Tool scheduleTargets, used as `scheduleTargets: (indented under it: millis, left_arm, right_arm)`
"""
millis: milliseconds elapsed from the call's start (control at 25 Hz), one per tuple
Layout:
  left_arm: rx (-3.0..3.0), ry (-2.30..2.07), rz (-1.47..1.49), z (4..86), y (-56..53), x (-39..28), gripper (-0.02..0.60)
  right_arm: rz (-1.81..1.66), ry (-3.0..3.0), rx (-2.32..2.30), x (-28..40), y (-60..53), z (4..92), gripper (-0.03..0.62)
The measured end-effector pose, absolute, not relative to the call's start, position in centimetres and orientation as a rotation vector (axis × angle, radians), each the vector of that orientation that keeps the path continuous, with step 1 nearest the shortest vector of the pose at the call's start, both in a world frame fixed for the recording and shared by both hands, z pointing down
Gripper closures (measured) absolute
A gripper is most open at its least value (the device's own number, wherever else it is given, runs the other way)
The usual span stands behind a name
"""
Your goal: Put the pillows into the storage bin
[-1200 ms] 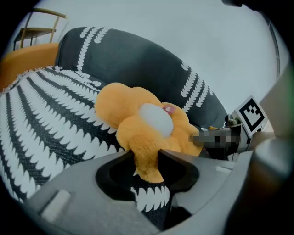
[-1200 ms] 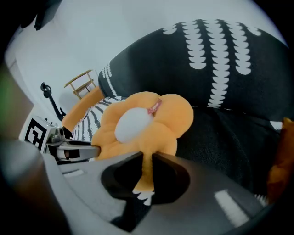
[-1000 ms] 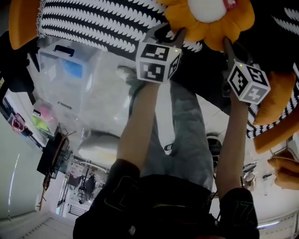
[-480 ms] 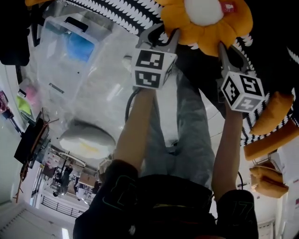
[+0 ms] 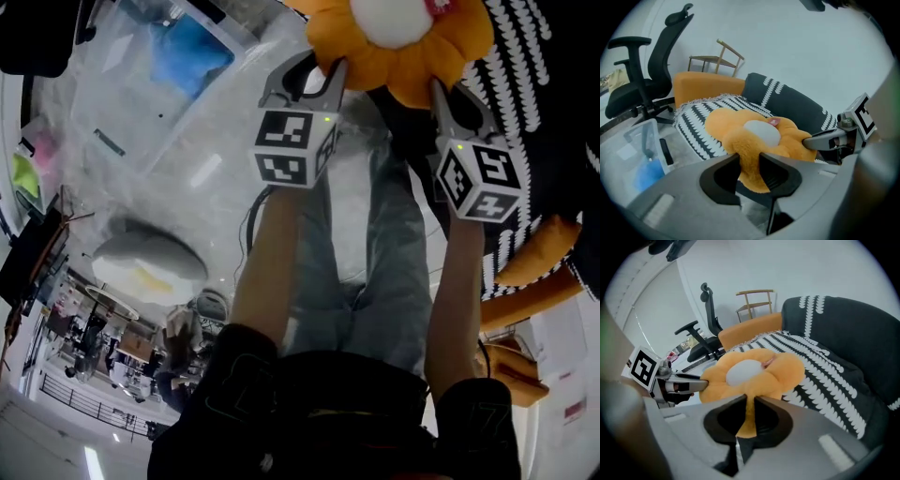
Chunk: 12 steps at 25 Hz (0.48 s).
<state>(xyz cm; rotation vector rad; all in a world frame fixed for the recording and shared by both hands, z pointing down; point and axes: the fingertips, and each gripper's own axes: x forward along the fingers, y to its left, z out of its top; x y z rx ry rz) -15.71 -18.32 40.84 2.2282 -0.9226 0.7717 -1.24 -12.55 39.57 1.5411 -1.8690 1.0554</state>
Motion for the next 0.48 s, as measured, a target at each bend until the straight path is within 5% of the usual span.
scheduleTargets:
  millis: [480]
  left_arm:
    - [2.033,-1.202,0.707,41.3,-21.8,-36.6,0.449]
  right_arm:
    - [0.968,-2.029,1.239,-21.0,-20.2,40.3,0.568]
